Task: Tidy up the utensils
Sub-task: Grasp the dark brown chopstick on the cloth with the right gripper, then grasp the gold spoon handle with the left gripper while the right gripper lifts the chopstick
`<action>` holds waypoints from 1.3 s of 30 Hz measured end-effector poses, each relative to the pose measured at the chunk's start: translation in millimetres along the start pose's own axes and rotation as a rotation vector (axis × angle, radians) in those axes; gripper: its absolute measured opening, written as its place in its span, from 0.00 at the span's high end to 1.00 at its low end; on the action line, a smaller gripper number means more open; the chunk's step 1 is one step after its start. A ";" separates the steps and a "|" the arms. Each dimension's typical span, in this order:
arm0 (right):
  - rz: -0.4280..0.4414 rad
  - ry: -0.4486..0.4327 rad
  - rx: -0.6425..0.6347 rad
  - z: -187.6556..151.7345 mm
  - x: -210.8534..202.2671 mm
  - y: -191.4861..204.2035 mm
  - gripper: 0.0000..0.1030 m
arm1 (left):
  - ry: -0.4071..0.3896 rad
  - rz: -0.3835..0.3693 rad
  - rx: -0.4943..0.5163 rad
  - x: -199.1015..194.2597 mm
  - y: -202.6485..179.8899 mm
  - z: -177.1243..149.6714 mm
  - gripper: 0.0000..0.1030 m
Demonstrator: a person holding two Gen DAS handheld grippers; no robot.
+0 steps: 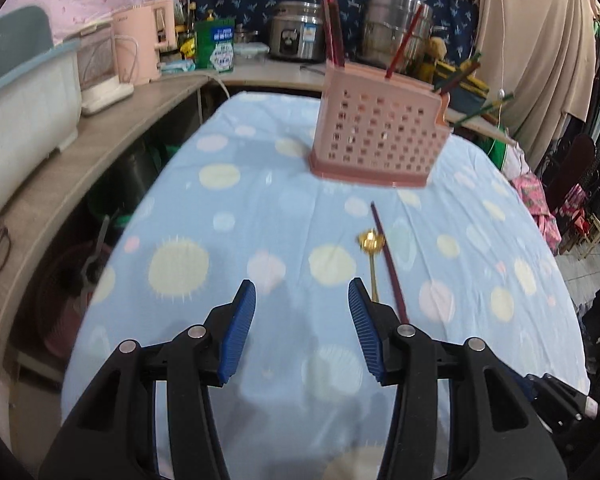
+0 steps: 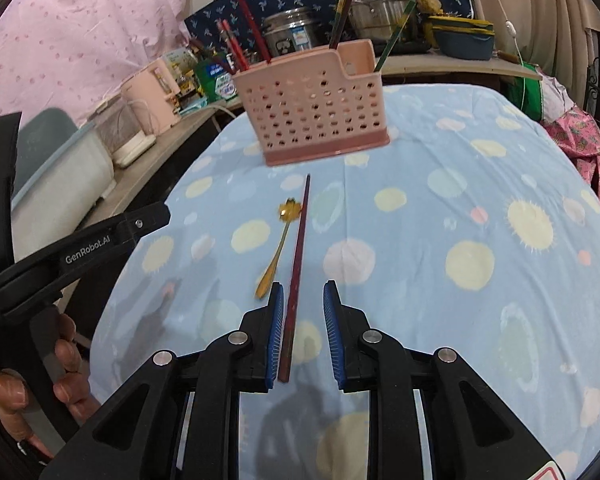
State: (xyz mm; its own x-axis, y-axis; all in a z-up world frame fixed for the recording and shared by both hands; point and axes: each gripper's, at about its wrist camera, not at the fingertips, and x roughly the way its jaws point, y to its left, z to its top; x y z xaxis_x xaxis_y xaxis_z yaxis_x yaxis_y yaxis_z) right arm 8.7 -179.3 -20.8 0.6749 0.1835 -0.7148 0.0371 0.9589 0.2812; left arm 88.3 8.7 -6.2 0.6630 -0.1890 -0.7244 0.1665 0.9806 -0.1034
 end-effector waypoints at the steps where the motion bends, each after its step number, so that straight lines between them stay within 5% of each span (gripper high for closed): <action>1: -0.003 0.014 -0.011 -7.3 3.3 3.7 0.79 | 0.013 0.005 -0.002 1.5 1.5 -5.5 0.55; 14: -0.032 0.100 -0.046 -38.4 33.5 15.5 0.79 | 0.098 0.007 -0.028 9.6 11.3 -40.7 0.47; 21: -0.064 0.085 -0.031 -38.3 31.5 7.1 0.93 | 0.105 -0.012 -0.012 9.5 2.4 -43.1 0.38; 39: -0.097 0.024 0.077 -28.8 6.1 -30.5 0.93 | 0.145 -0.115 -0.042 55.2 -36.4 -25.0 0.44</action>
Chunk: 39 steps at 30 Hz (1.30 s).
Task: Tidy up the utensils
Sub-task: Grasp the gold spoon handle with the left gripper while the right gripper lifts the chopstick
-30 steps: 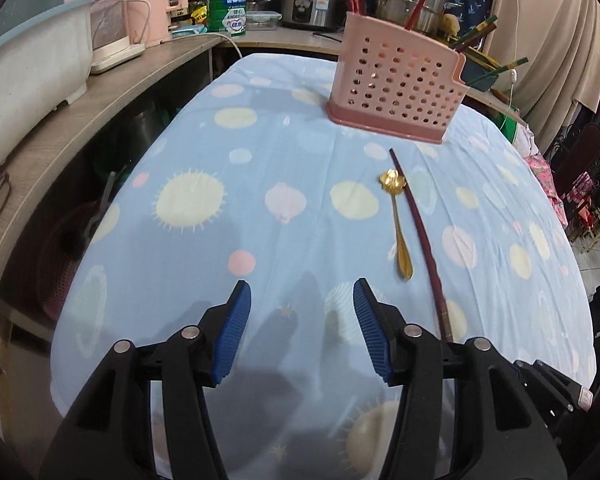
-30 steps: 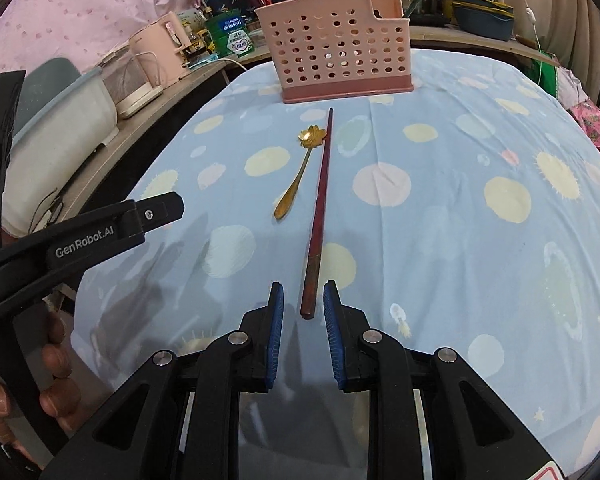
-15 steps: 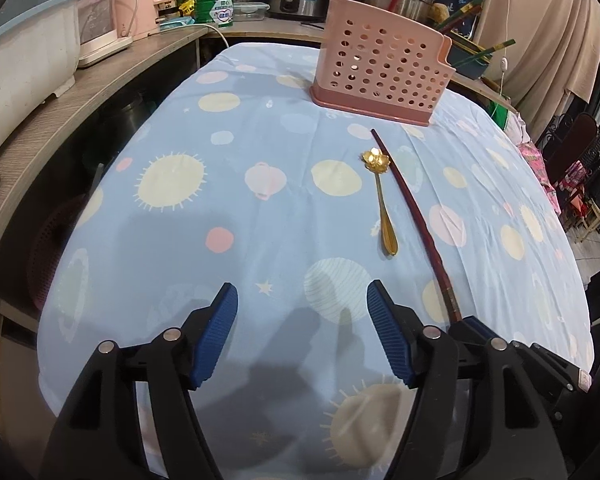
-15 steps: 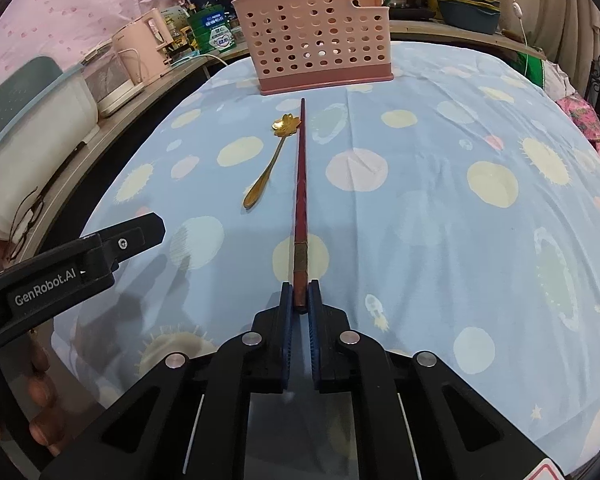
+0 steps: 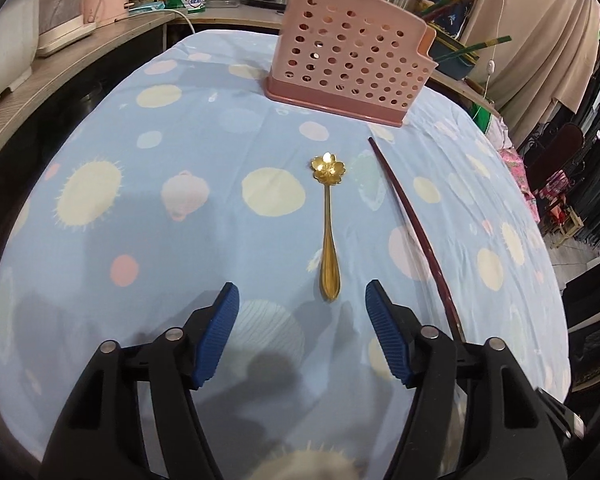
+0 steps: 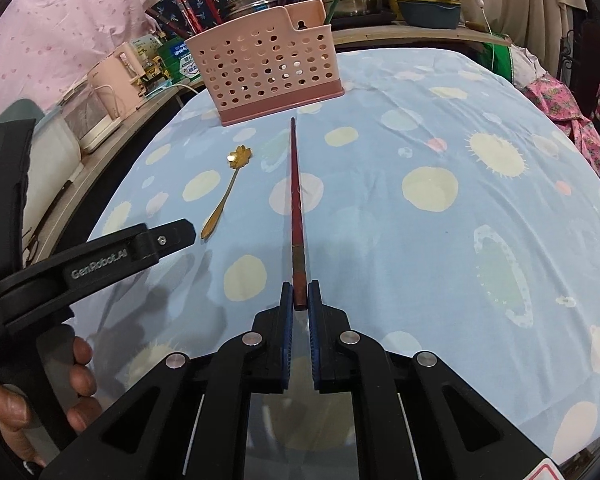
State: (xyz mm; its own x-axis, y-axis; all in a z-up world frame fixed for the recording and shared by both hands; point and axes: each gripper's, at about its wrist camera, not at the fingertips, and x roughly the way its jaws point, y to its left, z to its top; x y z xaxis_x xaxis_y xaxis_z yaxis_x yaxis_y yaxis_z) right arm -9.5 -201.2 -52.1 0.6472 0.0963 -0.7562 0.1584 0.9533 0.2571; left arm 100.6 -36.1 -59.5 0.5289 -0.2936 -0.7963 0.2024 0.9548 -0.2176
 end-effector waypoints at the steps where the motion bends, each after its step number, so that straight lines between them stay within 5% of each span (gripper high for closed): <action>1: 0.001 0.000 0.000 -0.2 0.0 -0.5 0.93 | 0.006 0.005 0.007 5.6 -2.0 1.0 0.49; 5: 0.006 0.003 0.000 0.4 0.9 -1.9 0.93 | -0.008 0.050 0.051 11.7 -9.4 1.5 0.56; 13: 0.015 0.012 0.004 1.1 4.9 -2.4 0.93 | 0.000 0.085 0.125 11.6 -16.5 -1.8 0.89; 29: 0.022 -0.008 0.001 0.0 -2.6 0.0 0.93 | 0.007 0.063 0.114 -8.7 -14.5 -12.4 0.90; 39: 0.041 -0.055 0.008 6.6 -22.6 0.2 0.93 | -0.074 0.031 0.051 -55.2 2.6 -2.8 0.90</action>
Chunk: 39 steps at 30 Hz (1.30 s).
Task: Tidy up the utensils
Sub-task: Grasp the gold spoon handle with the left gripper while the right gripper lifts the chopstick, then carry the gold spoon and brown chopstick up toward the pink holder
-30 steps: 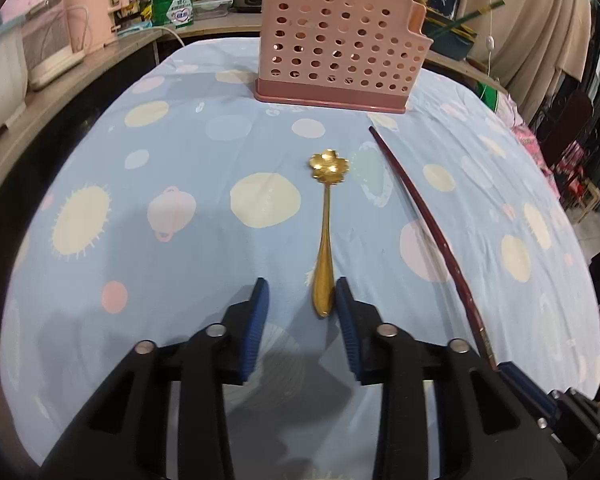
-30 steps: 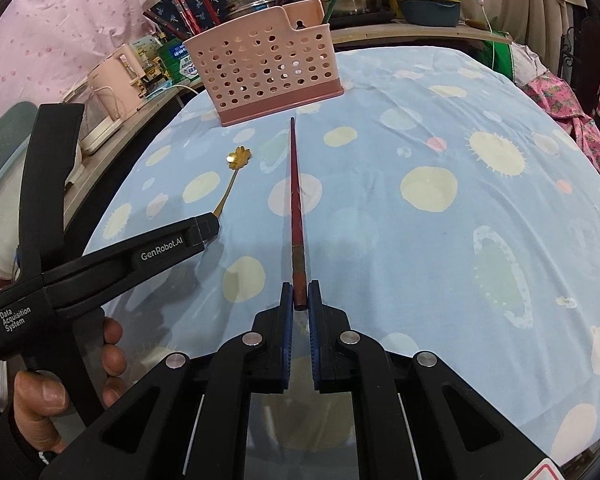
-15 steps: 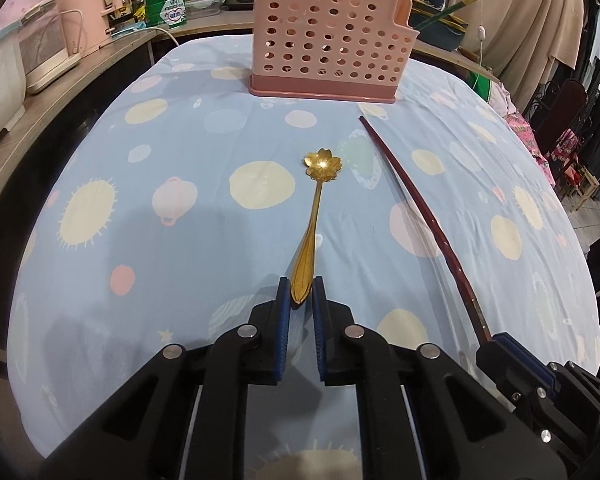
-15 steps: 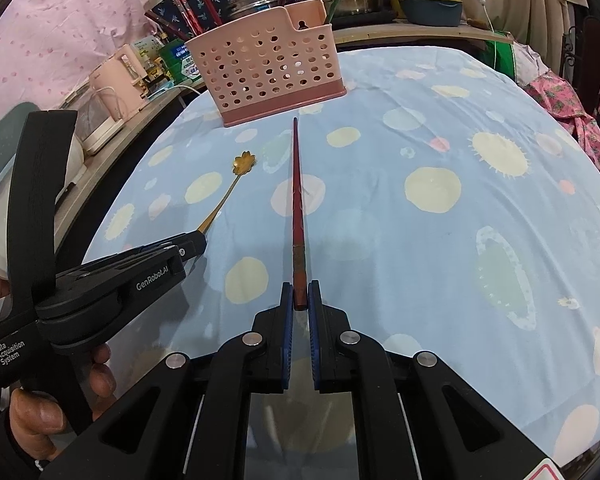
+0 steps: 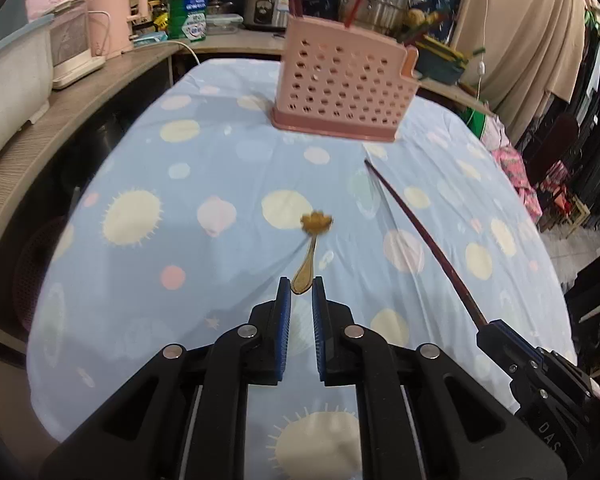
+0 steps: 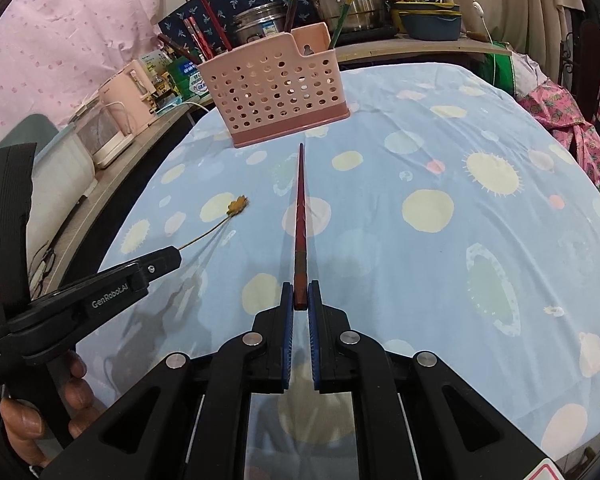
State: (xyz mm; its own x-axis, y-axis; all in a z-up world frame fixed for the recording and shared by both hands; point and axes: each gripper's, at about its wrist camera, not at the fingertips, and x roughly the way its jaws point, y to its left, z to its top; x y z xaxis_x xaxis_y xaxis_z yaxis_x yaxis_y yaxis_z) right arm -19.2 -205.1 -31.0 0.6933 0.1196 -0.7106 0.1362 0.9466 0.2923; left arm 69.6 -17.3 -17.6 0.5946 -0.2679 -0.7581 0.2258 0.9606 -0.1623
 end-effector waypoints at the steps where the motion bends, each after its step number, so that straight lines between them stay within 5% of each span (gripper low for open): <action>1: 0.004 -0.007 0.002 1.9 -3.0 -0.1 0.93 | -0.013 -0.002 -0.005 -5.4 1.7 2.8 0.90; 8: 0.037 -0.082 0.014 23.9 -31.2 3.7 0.93 | -0.099 -0.010 -0.027 -37.8 10.0 25.7 0.91; 9: 0.040 -0.096 0.013 28.0 -35.6 4.6 0.93 | -0.110 -0.013 -0.026 -42.0 10.2 28.7 1.00; 20: 0.085 -0.281 0.002 84.3 -86.3 14.3 0.93 | -0.212 -0.012 -0.005 -67.8 11.7 57.8 1.00; 26: 0.088 -0.295 0.021 86.1 -93.6 9.5 0.93 | -0.124 0.038 -0.059 -48.4 46.3 29.6 0.94; 31: 0.092 -0.249 0.033 74.1 -85.2 5.8 0.93 | -0.003 0.065 -0.091 -24.9 62.9 -12.8 0.68; 39: 0.094 -0.219 0.031 66.6 -76.2 11.0 0.93 | 0.126 0.026 -0.137 8.3 63.9 -48.5 0.67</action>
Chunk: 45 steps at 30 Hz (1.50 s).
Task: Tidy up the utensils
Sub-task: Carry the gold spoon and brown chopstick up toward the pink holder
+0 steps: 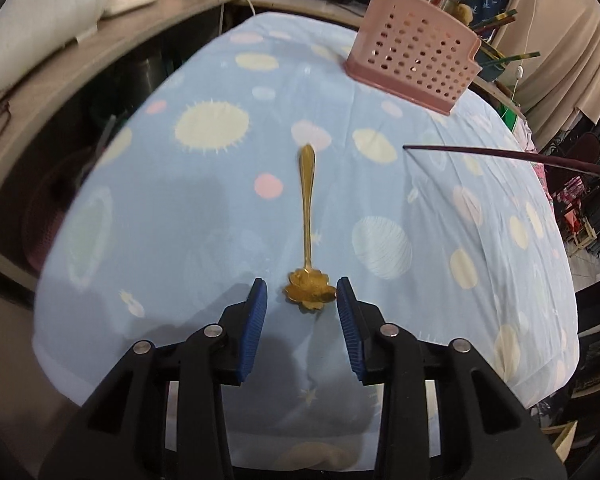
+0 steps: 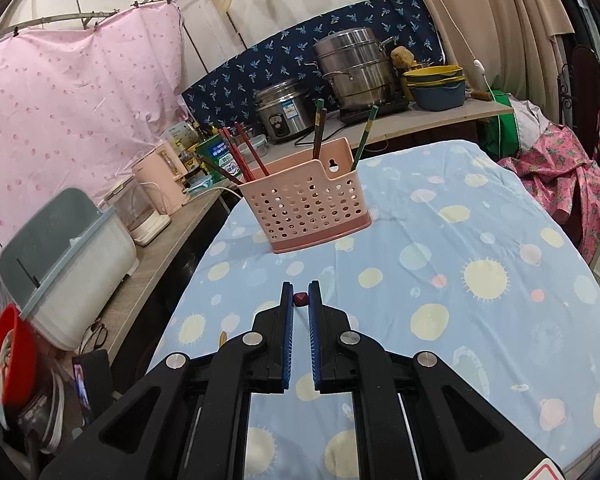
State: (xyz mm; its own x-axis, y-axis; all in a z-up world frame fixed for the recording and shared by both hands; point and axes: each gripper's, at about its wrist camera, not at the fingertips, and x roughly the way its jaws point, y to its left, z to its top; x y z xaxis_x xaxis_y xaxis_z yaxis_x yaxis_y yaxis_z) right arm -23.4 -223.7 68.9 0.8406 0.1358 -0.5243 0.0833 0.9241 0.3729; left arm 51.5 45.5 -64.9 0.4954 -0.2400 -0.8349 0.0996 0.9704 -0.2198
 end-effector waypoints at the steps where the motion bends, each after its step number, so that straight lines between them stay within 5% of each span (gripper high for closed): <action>1: 0.000 0.001 -0.002 -0.4 0.0 0.6 0.93 | -0.004 0.001 -0.001 0.3 -0.5 -0.5 0.67; 10: 0.003 0.018 -0.005 -4.7 4.4 3.9 0.93 | -0.012 -0.004 0.006 0.3 -1.4 1.4 0.67; 17: 0.004 0.022 -0.013 -4.3 5.6 6.2 0.93 | -0.070 0.005 0.000 9.2 -1.8 49.2 0.67; 24: -0.003 0.031 -0.016 -4.0 8.6 7.1 0.93 | -0.027 0.035 0.036 49.8 -14.0 76.6 0.68; 27: -0.007 0.037 -0.013 -2.8 11.9 6.2 0.93 | -0.029 0.045 0.062 49.6 -18.3 75.6 0.90; 29: -0.009 0.039 -0.012 -1.5 14.3 5.6 0.93 | -0.028 0.031 0.061 48.2 -17.2 74.6 0.90; 45: 0.012 0.001 -0.018 14.7 13.8 8.1 0.93 | -0.183 -0.075 0.051 -52.9 -27.1 73.6 0.99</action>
State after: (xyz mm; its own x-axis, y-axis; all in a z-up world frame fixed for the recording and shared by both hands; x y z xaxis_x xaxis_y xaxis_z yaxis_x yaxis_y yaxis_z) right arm -3.3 -219.6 76.0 0.8408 0.1472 -0.5209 0.0639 0.9286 0.3655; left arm 86.1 33.8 22.3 0.6328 -0.3070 -0.7108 0.1831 0.9513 -0.2479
